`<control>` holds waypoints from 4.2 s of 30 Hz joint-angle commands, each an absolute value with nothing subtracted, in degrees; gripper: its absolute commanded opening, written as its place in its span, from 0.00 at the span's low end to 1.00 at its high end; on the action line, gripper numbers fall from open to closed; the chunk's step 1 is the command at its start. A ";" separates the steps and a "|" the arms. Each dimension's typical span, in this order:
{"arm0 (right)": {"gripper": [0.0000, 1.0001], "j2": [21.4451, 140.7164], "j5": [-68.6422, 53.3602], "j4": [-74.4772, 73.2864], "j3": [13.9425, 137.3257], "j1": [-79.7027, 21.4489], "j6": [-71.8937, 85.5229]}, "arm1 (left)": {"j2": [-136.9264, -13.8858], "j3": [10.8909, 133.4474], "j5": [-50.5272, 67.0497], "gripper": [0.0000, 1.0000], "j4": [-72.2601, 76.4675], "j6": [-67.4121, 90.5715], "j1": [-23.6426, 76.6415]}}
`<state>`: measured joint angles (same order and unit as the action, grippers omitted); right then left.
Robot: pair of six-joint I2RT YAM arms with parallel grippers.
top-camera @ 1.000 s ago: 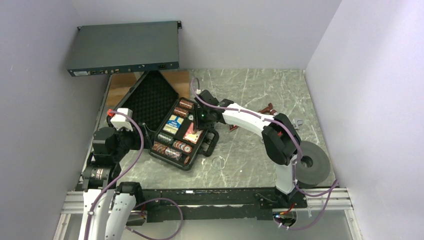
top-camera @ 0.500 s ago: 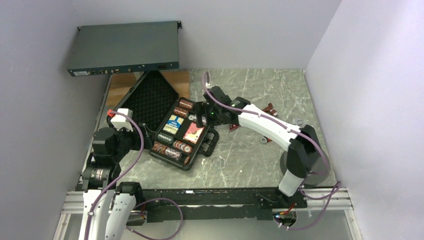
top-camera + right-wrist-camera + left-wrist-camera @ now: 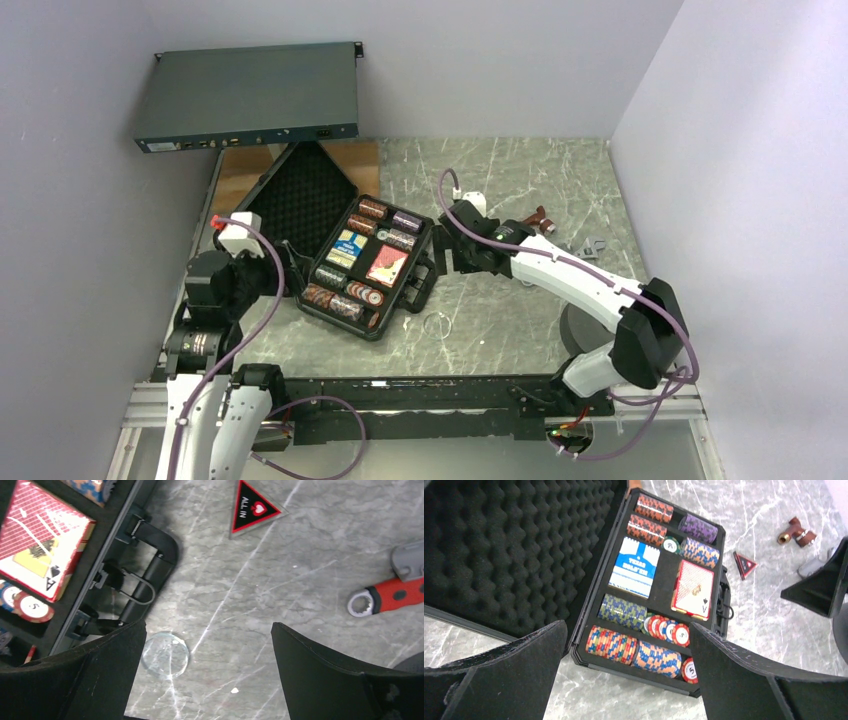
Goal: Pack up texas hold em set
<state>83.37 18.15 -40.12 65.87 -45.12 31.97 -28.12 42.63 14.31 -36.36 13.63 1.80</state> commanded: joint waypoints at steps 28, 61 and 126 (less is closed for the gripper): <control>1.00 79.64 20.73 -40.48 60.67 -33.83 33.54 | -56.55 52.62 -4.91 1.00 -34.06 20.82 44.61; 1.00 62.99 25.26 -41.50 59.28 -23.03 38.77 | -99.03 65.64 -12.12 1.00 -26.74 31.74 68.26; 1.00 65.94 20.29 -38.84 55.55 -23.03 38.23 | -103.90 65.45 -17.54 0.48 -22.56 31.90 69.99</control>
